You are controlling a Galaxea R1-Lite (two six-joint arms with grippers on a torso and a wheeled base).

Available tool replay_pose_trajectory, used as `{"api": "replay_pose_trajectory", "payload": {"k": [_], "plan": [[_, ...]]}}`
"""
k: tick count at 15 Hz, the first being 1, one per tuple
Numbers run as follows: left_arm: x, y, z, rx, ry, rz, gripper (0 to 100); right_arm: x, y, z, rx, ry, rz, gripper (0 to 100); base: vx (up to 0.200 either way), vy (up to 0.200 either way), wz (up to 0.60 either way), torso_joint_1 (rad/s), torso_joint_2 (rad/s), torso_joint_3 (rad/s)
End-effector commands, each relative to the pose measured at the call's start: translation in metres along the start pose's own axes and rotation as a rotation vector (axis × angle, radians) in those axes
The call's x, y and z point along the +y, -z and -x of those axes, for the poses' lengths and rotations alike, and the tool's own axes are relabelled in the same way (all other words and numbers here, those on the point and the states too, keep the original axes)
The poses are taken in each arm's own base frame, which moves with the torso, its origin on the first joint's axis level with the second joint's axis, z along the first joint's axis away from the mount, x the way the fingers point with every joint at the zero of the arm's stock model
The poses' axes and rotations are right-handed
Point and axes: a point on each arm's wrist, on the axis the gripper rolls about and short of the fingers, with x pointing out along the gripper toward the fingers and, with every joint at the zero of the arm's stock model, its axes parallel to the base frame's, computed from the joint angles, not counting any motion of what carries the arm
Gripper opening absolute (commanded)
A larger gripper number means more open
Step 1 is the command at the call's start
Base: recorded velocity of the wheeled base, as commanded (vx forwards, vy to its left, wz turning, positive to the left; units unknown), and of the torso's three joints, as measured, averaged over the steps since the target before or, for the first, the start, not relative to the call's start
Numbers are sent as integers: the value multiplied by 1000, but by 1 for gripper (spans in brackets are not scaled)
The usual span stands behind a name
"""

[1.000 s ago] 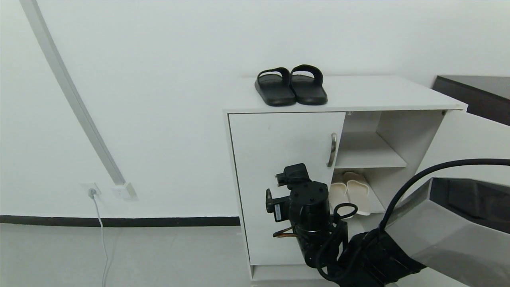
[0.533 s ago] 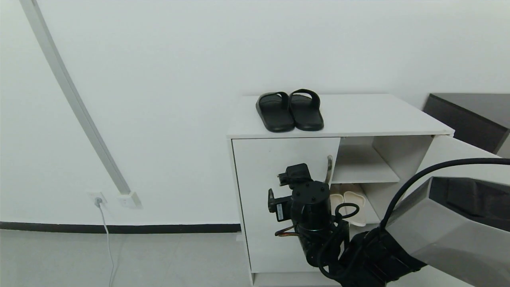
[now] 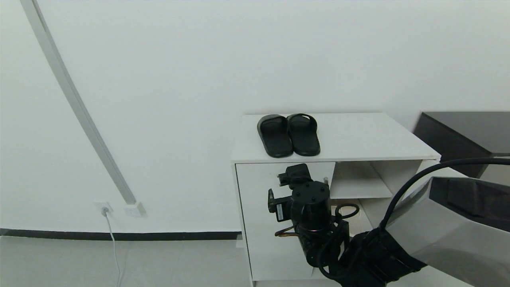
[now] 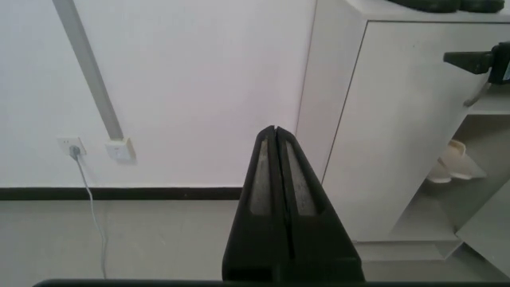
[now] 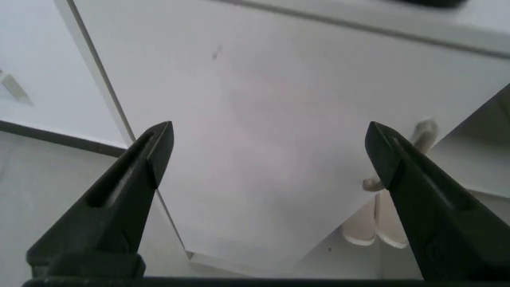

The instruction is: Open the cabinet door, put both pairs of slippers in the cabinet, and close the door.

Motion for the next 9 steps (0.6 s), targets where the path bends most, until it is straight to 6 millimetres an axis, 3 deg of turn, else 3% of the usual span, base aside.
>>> {"api": "replay_pose_trajectory", "payload": {"k": [1, 9], "plan": [[0, 0, 0, 1, -1, 1, 0, 0, 0, 0, 0, 0, 0, 100, 0, 0, 0, 242, -564, -325], [0, 0, 0, 1, -1, -1, 0, 0, -2, 0, -28, 5, 1, 100, 0, 0, 0, 240, -534, -298]]}}
